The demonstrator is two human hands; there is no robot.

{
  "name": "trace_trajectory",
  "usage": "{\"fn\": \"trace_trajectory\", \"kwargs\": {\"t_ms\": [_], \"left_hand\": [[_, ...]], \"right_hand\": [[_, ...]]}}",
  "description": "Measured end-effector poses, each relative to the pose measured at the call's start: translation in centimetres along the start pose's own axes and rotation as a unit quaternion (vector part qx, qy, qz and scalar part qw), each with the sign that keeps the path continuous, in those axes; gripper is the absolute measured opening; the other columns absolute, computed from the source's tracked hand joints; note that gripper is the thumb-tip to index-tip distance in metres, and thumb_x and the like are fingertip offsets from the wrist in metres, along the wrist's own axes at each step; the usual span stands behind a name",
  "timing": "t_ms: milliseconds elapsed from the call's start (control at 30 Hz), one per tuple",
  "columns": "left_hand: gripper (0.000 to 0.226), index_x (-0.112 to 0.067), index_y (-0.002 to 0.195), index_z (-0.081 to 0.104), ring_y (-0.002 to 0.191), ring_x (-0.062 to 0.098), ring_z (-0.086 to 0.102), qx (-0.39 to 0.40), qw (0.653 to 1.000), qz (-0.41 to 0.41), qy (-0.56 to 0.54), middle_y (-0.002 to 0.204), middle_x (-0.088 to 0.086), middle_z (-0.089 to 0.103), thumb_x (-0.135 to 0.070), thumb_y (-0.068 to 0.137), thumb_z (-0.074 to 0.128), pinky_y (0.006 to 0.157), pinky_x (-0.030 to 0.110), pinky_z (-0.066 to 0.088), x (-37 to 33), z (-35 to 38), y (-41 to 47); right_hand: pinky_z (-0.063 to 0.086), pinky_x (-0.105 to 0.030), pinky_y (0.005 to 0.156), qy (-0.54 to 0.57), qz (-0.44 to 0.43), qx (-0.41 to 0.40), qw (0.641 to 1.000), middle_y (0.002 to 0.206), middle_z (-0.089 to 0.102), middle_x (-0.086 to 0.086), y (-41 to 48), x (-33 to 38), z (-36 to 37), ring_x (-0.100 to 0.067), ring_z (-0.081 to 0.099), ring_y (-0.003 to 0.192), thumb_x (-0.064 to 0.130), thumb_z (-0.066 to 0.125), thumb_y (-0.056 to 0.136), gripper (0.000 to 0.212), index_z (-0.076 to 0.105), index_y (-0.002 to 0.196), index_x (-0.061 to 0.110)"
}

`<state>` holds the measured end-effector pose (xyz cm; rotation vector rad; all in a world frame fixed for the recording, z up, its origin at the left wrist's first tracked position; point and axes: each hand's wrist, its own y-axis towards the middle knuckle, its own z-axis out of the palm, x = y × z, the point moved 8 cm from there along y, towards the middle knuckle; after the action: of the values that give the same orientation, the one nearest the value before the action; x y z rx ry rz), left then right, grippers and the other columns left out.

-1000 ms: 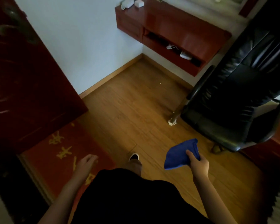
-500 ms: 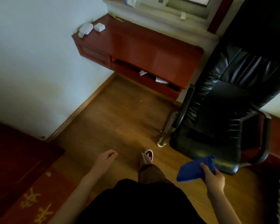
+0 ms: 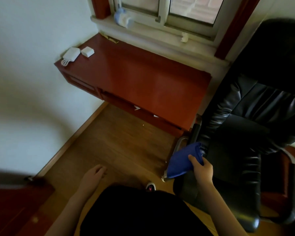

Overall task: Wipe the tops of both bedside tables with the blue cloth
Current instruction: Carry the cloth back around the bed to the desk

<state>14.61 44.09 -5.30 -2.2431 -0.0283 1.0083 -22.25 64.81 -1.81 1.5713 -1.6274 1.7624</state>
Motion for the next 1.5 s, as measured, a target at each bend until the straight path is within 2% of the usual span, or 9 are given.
{"fn": "trace_trajectory", "kwargs": {"t_ms": [233, 367, 733, 933, 1033, 1133, 1233, 1333, 1500], "left_hand": [[0.020, -0.024, 0.092, 0.065, 0.088, 0.018, 0.064, 0.038, 0.994, 0.086, 0.057, 0.093, 0.001, 0.068, -0.029, 0.098, 0.047, 0.080, 0.034, 0.051, -11.4, 1.0, 7.3], [0.027, -0.021, 0.119, 0.061, 0.110, 0.015, 0.060, 0.061, 0.978, 0.153, 0.128, 0.118, -0.001, 0.064, -0.030, 0.098, 0.046, 0.092, 0.031, 0.048, -18.3, 2.8, 13.0], [0.058, -0.024, 0.150, 0.028, 0.145, 0.019, 0.026, 0.068, 0.880, 0.337, 0.326, 0.158, 0.001, 0.028, -0.039, 0.097, 0.045, 0.117, 0.039, 0.026, -34.0, 9.4, 26.5], [0.060, -0.027, 0.151, 0.019, 0.149, 0.021, 0.011, 0.068, 0.826, 0.376, 0.414, 0.161, 0.001, 0.019, -0.043, 0.097, 0.040, 0.121, 0.042, 0.011, -34.2, 13.2, 32.6], [0.059, -0.026, 0.151, 0.019, 0.149, 0.021, 0.010, 0.070, 0.796, 0.384, 0.463, 0.161, 0.002, 0.019, -0.046, 0.097, 0.032, 0.121, 0.044, 0.011, -32.0, 14.4, 33.8], [0.058, -0.023, 0.151, 0.022, 0.149, 0.023, 0.015, 0.054, 0.790, 0.394, 0.467, 0.159, 0.004, 0.025, -0.046, 0.097, 0.028, 0.120, 0.047, 0.015, -31.0, 14.6, 34.2], [0.058, -0.023, 0.151, 0.023, 0.149, 0.023, 0.015, 0.048, 0.787, 0.406, 0.461, 0.159, 0.004, 0.026, -0.045, 0.098, 0.027, 0.120, 0.047, 0.015, -30.9, 14.7, 34.4], [0.058, -0.023, 0.152, 0.022, 0.149, 0.022, 0.014, 0.045, 0.787, 0.407, 0.461, 0.160, 0.002, 0.025, -0.045, 0.099, 0.026, 0.120, 0.045, 0.015, -30.7, 14.8, 34.7], [0.058, -0.023, 0.151, 0.026, 0.148, 0.024, 0.018, 0.038, 0.786, 0.409, 0.461, 0.159, 0.004, 0.028, -0.045, 0.098, 0.028, 0.119, 0.046, 0.019, -30.8, 14.8, 34.7]], "right_hand": [[0.048, -0.025, 0.065, 0.014, -0.008, -0.002, 1.000, 0.103, 0.068, -0.006, 5.6, 6.1, 2.9, -0.019, 0.065, 0.088, 0.021, 0.069, 0.086, 0.034, 0.062, 0.116, 0.008], [0.046, -0.023, 0.063, 0.036, -0.032, -0.021, 0.999, 0.099, 0.069, -0.004, 8.5, 10.1, 4.4, -0.016, 0.066, 0.084, 0.020, 0.069, 0.086, 0.030, 0.064, 0.113, 0.007], [0.057, -0.031, 0.079, 0.187, -0.038, -0.056, 0.980, 0.100, 0.072, 0.002, 17.9, 19.4, 10.8, -0.015, 0.070, 0.089, 0.024, 0.070, 0.086, 0.017, 0.066, 0.102, 0.023], [0.054, -0.032, 0.069, 0.004, 0.043, -0.120, 0.992, 0.088, 0.064, 0.002, 22.7, 13.2, 12.3, -0.019, 0.064, 0.083, 0.027, 0.068, 0.087, 0.010, 0.058, 0.086, 0.024], [0.050, -0.034, 0.074, -0.193, 0.056, -0.155, 0.967, 0.114, 0.058, -0.012, 22.8, 10.8, 11.3, -0.033, 0.057, 0.108, 0.034, 0.067, 0.086, 0.046, 0.051, 0.123, 0.011], [0.042, -0.048, 0.100, -0.402, -0.072, -0.190, 0.893, 0.142, 0.038, -0.018, 22.7, 12.1, 11.6, -0.036, 0.037, 0.129, 0.042, 0.067, 0.083, 0.076, 0.031, 0.146, 0.018], [0.019, -0.047, 0.118, -0.515, -0.224, -0.085, 0.823, 0.160, 0.023, -0.005, 24.2, 12.9, 16.2, -0.028, 0.016, 0.148, 0.049, 0.048, 0.093, 0.068, 0.022, 0.153, 0.031], [0.013, -0.051, 0.119, -0.551, -0.237, -0.020, 0.800, 0.161, 0.017, 0.002, 27.4, 12.1, 19.3, -0.025, 0.010, 0.150, 0.054, 0.031, 0.097, 0.059, 0.017, 0.152, 0.038], [0.013, -0.053, 0.119, -0.551, -0.226, -0.067, 0.801, 0.160, 0.025, 0.001, 33.6, 15.2, 20.3, -0.028, 0.017, 0.149, 0.056, 0.027, 0.095, 0.059, 0.019, 0.152, 0.040]]}}
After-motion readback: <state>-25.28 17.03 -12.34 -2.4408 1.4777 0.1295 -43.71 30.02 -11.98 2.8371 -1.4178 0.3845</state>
